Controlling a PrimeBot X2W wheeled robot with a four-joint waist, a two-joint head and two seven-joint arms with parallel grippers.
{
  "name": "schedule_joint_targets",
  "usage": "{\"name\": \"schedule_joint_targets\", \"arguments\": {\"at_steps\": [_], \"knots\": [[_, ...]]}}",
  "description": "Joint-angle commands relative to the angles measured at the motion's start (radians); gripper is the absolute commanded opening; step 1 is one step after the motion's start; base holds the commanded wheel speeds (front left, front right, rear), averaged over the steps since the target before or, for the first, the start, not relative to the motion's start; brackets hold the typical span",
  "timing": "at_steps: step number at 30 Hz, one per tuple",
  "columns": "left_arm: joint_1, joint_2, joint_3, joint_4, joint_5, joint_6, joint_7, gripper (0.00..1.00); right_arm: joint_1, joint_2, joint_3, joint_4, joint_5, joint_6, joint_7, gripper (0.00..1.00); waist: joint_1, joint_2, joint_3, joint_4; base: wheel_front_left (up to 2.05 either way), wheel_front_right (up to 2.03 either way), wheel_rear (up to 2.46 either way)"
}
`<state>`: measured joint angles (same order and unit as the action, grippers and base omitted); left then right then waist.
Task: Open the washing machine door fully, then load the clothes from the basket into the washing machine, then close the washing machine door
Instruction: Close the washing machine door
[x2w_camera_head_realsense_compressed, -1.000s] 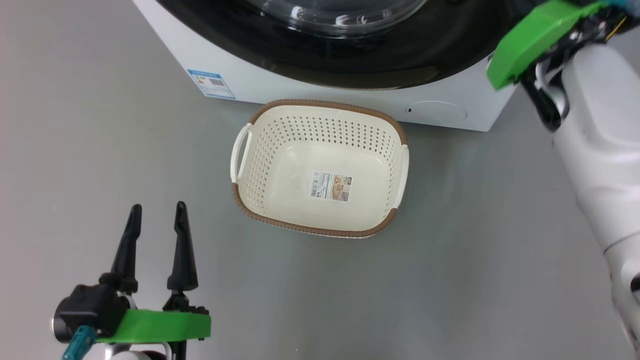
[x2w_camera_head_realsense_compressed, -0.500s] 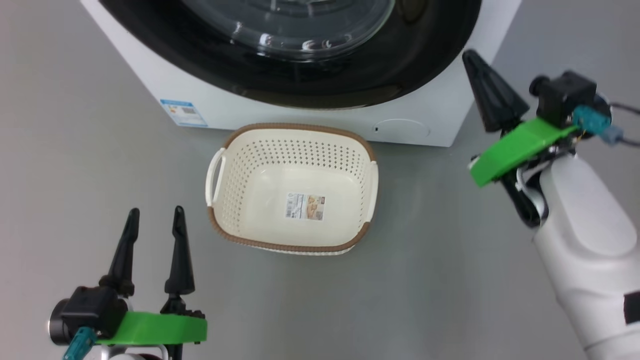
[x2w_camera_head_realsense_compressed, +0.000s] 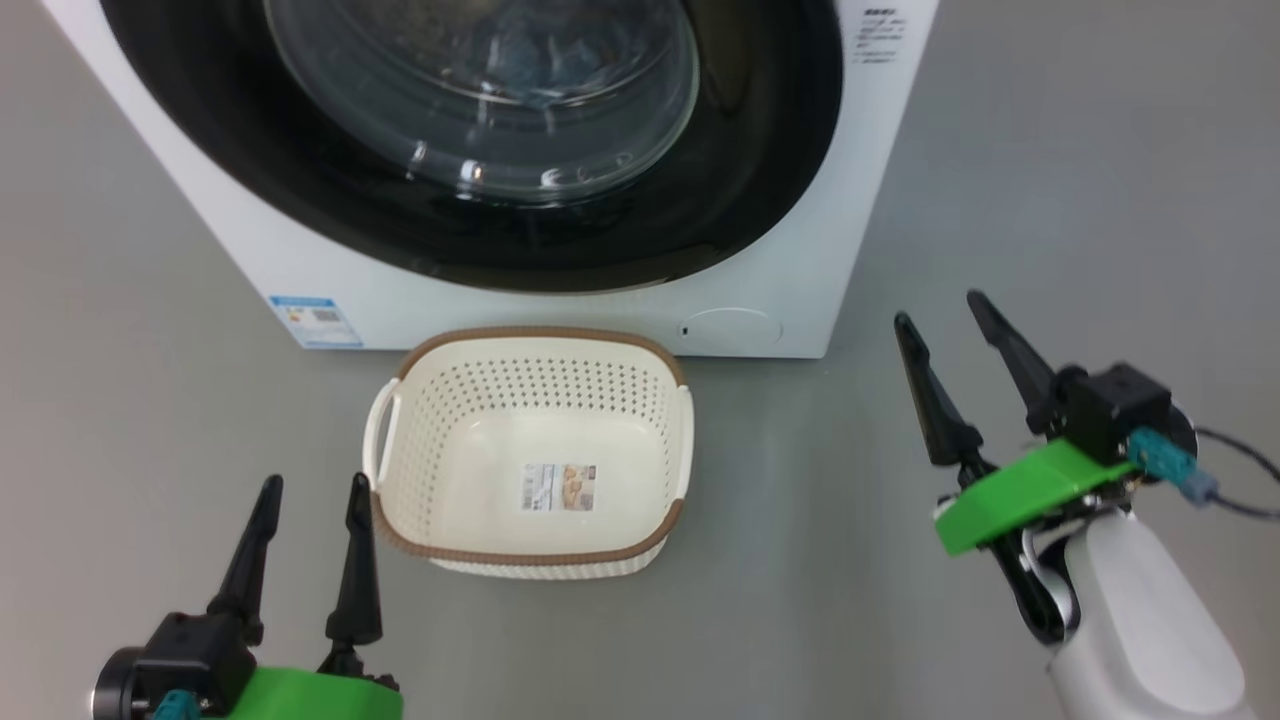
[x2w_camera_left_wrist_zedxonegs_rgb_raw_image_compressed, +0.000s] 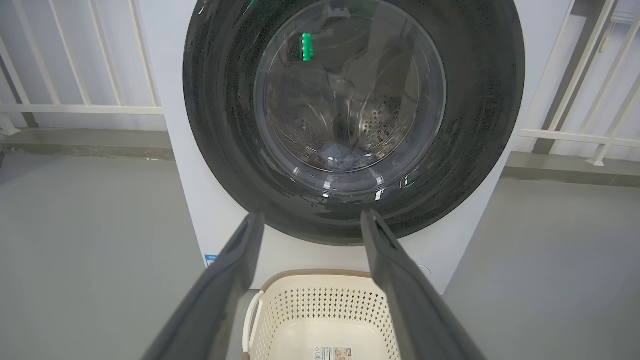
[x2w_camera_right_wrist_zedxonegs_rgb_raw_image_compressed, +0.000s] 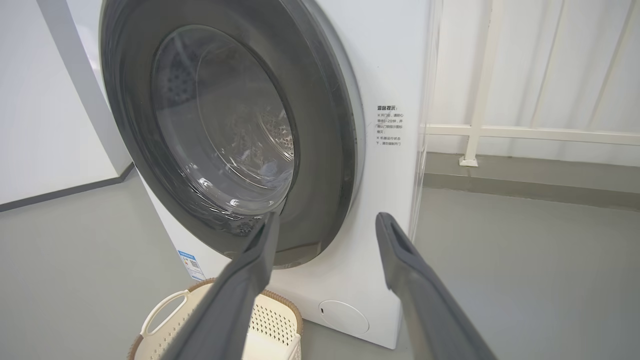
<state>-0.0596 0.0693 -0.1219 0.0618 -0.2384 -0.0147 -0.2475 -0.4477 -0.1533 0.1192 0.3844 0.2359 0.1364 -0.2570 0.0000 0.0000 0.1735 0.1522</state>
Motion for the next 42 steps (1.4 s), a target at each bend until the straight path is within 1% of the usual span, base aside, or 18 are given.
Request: {"name": "schedule_joint_targets", "arguments": {"at_steps": [1, 7, 9, 14, 16, 24, 32, 42], "knots": [[-0.003, 0.024, 0.032, -0.023, 0.007, -0.006, 0.002, 1.0, 0.034, 0.015, 0.005, -0.044, -0.02, -0.006, -0.005, 1.0, 0.0, 0.0, -0.039, -0.038, 0.0, 0.0, 0.0], [0.019, 0.034, 0.025, -0.032, 0.005, -0.005, 0.019, 1.0, 0.173, 0.048, -0.054, -0.133, -0.045, -0.006, -0.003, 1.0, 0.0, 0.0, -0.074, -0.071, 0.0, 0.0, 0.0], [0.023, 0.034, 0.024, -0.034, 0.004, -0.004, 0.022, 1.0, 0.194, 0.052, -0.063, -0.151, -0.051, -0.006, 0.0, 1.0, 0.0, 0.0, -0.076, -0.077, 0.0, 0.0, 0.0], [0.043, 0.031, 0.012, -0.038, -0.002, -0.001, 0.031, 1.0, 0.296, 0.073, -0.101, -0.242, -0.068, -0.006, 0.035, 1.0, 0.0, 0.0, -0.097, -0.099, 0.0, 0.0, 0.0], [0.056, 0.03, 0.01, -0.039, -0.006, 0.004, 0.034, 1.0, 0.348, 0.081, -0.121, -0.296, -0.079, -0.006, 0.057, 1.0, 0.0, 0.0, -0.109, -0.108, 0.0, 0.0, 0.0], [0.082, 0.034, 0.008, -0.045, -0.014, 0.014, 0.044, 1.0, 0.465, 0.096, -0.138, -0.424, -0.099, -0.006, 0.113, 1.0, 0.0, 0.0, -0.134, -0.116, 0.0, 0.0, 0.0], [0.099, 0.039, 0.01, -0.054, -0.022, 0.025, 0.052, 1.0, 0.52, 0.102, -0.146, -0.49, -0.102, -0.006, 0.144, 1.0, 0.0, 0.0, -0.155, -0.111, 0.0, 0.0, 0.0], [0.111, 0.044, 0.006, -0.066, -0.027, 0.037, 0.061, 1.0, 0.538, 0.103, -0.138, -0.502, -0.086, -0.006, 0.153, 1.0, 0.0, 0.0, -0.163, -0.11, 0.0, 0.0, 0.0]]}}
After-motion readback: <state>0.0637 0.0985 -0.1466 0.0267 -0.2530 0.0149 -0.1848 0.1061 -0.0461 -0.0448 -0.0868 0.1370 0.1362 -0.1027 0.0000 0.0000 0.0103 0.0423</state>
